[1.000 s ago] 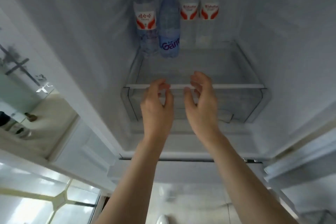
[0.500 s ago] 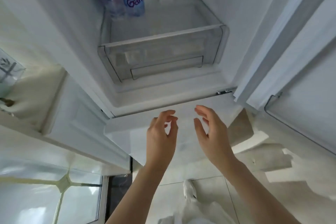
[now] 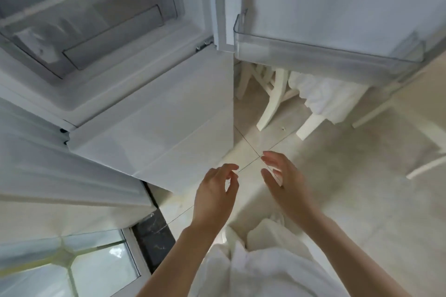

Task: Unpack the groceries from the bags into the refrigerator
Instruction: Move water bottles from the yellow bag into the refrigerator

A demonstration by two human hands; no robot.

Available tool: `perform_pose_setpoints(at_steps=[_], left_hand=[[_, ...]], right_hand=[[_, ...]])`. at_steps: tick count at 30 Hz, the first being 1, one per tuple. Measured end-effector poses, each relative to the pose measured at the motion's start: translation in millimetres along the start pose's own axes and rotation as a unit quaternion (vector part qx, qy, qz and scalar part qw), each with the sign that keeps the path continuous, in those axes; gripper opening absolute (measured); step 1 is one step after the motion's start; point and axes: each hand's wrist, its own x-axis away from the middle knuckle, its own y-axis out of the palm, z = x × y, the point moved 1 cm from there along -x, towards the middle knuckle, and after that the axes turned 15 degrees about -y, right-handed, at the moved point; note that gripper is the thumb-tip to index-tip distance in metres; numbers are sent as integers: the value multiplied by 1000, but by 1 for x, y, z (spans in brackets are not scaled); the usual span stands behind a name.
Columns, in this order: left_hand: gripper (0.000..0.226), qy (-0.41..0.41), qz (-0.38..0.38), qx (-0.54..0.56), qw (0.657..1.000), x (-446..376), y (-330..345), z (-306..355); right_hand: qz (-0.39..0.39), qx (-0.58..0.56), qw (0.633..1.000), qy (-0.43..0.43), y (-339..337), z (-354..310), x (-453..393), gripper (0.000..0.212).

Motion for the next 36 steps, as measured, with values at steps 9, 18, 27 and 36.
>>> perform_pose_setpoints(at_steps=[9,18,27,36], left_hand=[[18,35,-113,-36,992,27,72,33],[20,95,-173,-46,979,66,192,133],[20,116,-226,-56,965,116,310,236],[18,112,-198,-81,970,58,356,312]], right_hand=[[95,-11,985,145,-73,45,105,26],[158,-44,957,240,-185,106,179,22],[140,29,955,260,-314,191,202,30],[105,47,959,259,-390,259,140,38]])
